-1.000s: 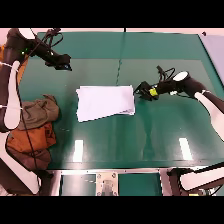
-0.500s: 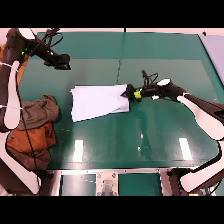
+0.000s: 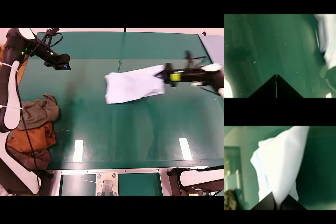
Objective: Fold the shirts.
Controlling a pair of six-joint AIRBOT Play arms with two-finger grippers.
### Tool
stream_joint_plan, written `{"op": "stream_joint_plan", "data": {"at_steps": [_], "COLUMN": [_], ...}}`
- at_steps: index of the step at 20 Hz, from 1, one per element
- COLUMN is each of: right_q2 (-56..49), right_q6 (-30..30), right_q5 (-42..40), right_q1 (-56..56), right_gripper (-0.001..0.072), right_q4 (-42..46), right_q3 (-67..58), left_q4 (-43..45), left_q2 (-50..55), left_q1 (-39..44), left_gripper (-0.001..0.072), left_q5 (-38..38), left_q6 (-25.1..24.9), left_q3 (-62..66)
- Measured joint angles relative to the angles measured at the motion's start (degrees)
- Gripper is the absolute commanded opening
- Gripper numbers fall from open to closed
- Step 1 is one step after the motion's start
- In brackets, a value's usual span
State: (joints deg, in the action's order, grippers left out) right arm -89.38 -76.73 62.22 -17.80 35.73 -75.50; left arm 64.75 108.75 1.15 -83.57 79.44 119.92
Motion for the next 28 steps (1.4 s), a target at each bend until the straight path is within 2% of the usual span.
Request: {"op": "stream_joint_plan", "data": {"at_steps": [3,6,13,16,20,21,22,23,24,25,26,27,28], "right_q2": [5.6,10.5,16.5,17.3,17.7,17.7,17.7,17.8,17.8,17.8,17.8,17.8,17.8], "right_q6": [-2.6,-3.6,-0.5,2.3,4.3,4.5,5.0,5.4,6.1,6.6,6.8,6.4,4.6], "right_q5": [3.3,5.0,2.8,0.5,-4.2,-5.2,-6.1,-6.8,-7.3,-7.1,-6.5,-4.9,-2.9], "right_q1": [-14.0,-29.6,-62.5,-71.4,-75.5,-75.5,-75.5,-75.3,-75.1,-74.9,-74.8,-75.0,-75.5], "right_gripper": [0.0012,0.0013,0.0013,0.0014,0.0014,0.0037,0.0209,0.0459,0.0495,0.0488,0.0398,0.0231,0.0220], "right_q4": [7.0,10.4,12.7,12.8,12.7,12.3,12.1,11.8,11.7,11.7,12.3,13.9,16.4], "right_q3": [1.2,4.9,17.7,23.3,31.8,33.6,34.9,35.8,36.4,36.6,36.3,35.2,33.5], "left_q4": [0.0,0.0,0.0,0.0,-0.2,-0.2,-0.3,-0.3,-0.3,-0.3,-0.4,-0.4,-0.5], "left_q2": [0.0,0.0,0.0,0.0,0.0,0.0,0.0,0.0,0.0,0.0,0.0,0.0,0.0], "left_q1": [0.0,0.0,0.0,0.0,0.0,0.0,0.0,0.0,0.0,0.0,0.0,0.0,0.0], "left_gripper": [0.0026,0.0026,0.0026,0.0026,0.0026,0.0026,0.0026,0.0026,0.0026,0.0026,0.0026,0.0026,0.0026], "left_q5": [0.0,0.0,0.3,0.4,0.5,0.5,0.5,0.6,0.9,1.0,1.2,1.3,1.3], "left_q6": [0.0,0.0,0.0,0.1,0.2,0.2,0.2,0.1,0.1,0.1,0.1,0.1,0.1], "left_q3": [0.0,0.0,0.0,0.0,-1.7,-2.4,-3.0,-3.4,-3.7,-3.9,-4.0,-4.1,-4.2]}}
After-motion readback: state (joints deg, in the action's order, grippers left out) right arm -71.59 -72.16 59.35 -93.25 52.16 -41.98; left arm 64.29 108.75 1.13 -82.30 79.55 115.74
